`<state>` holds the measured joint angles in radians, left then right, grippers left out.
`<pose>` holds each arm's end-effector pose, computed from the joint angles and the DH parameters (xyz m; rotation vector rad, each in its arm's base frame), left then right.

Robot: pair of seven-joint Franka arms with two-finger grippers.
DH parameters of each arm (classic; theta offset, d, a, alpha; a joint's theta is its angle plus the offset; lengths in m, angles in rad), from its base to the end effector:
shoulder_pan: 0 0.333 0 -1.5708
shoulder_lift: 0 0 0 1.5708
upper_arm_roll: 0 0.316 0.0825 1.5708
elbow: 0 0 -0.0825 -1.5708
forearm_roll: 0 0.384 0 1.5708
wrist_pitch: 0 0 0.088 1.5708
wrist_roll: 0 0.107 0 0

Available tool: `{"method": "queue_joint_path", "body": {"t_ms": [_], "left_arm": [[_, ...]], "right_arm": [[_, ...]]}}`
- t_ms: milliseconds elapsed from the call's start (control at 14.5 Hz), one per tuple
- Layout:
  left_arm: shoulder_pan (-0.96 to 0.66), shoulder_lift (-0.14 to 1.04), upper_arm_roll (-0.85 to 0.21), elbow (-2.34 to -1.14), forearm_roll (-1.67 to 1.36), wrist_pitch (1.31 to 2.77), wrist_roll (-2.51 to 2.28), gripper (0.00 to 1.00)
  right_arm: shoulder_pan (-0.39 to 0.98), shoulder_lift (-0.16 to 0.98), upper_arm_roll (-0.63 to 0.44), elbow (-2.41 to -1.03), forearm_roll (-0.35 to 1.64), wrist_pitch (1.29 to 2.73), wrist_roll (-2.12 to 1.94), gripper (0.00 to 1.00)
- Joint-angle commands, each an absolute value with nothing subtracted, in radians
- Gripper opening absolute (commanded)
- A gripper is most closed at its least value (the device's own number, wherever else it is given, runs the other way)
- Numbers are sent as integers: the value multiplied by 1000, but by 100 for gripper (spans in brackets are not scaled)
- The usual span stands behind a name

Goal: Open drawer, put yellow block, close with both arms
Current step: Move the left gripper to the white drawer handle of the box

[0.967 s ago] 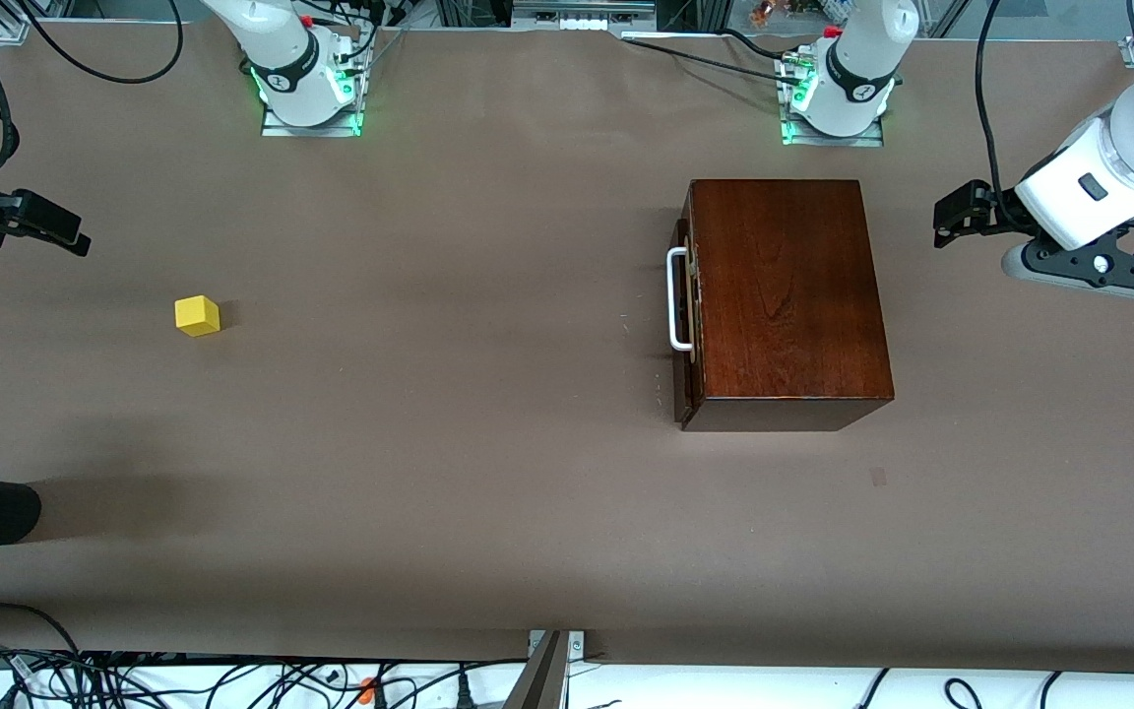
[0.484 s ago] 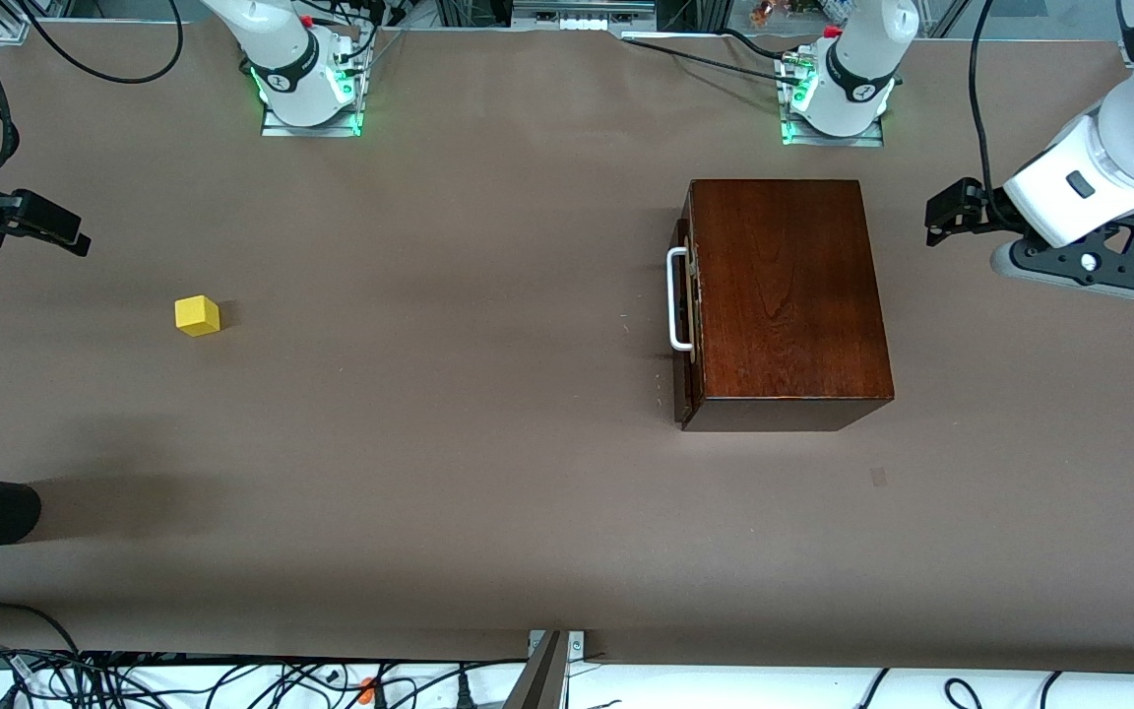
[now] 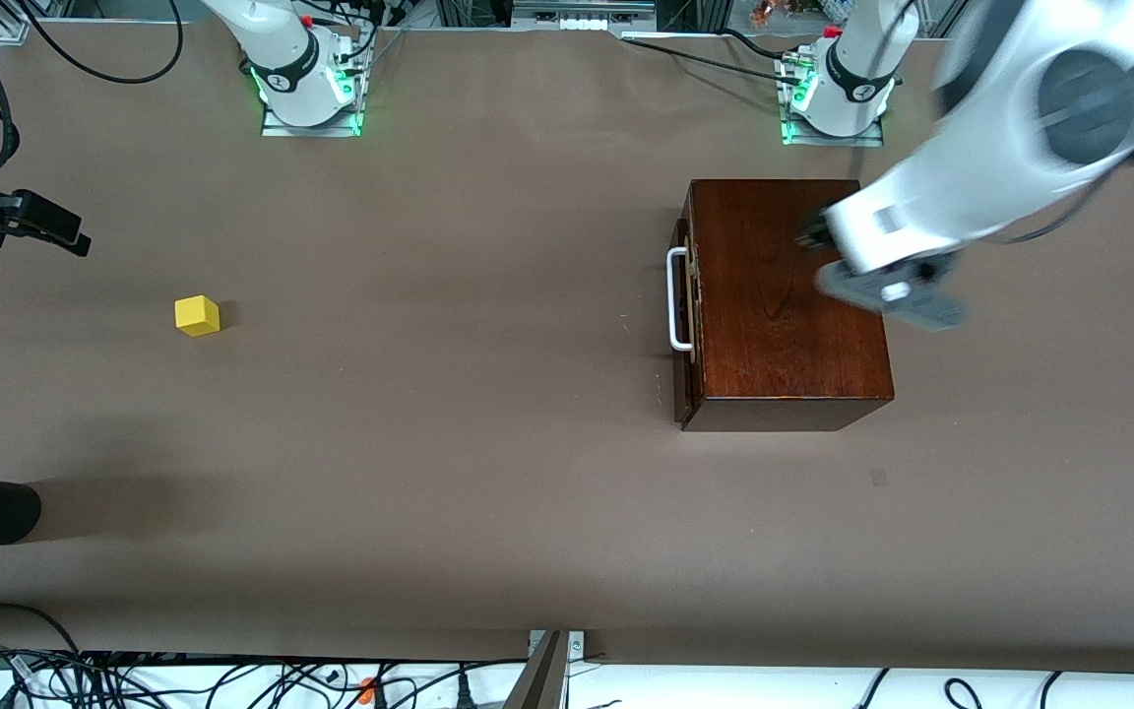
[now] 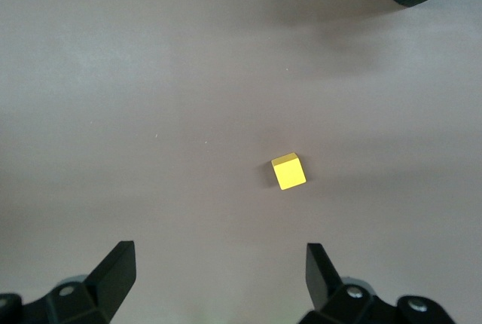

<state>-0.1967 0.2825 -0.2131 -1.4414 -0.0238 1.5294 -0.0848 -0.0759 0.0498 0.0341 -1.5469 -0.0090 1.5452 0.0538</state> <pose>0.5776 -0.2363 0.5181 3.0511 -0.4941 -0.3145 0.5659 -0.0251 0.6057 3.1294 -0.1497 -0.0806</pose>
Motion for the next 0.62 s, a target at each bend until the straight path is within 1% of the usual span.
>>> {"method": "queue_joint_path", "body": {"t_ms": [0,207,414,553], "left_arm": [[-294,376,-210,-1405,-35,1621,-283,100],[-392,440,-207,-1408,-26,1739,-454,100],[-481,509,-199,-1411,-6,1796,-547,100],[-534,528,-204,-1420,146,1801,-574,100]], "right_arm": [[-83,46,40,-1546,-11,1549,49,100],[-83,46,40,-1546,-14,1549,51,100],[-84,46,40,-1543,-15,1549,51,100],[-84,48,38,-1531,-15,1549,51,100]]}}
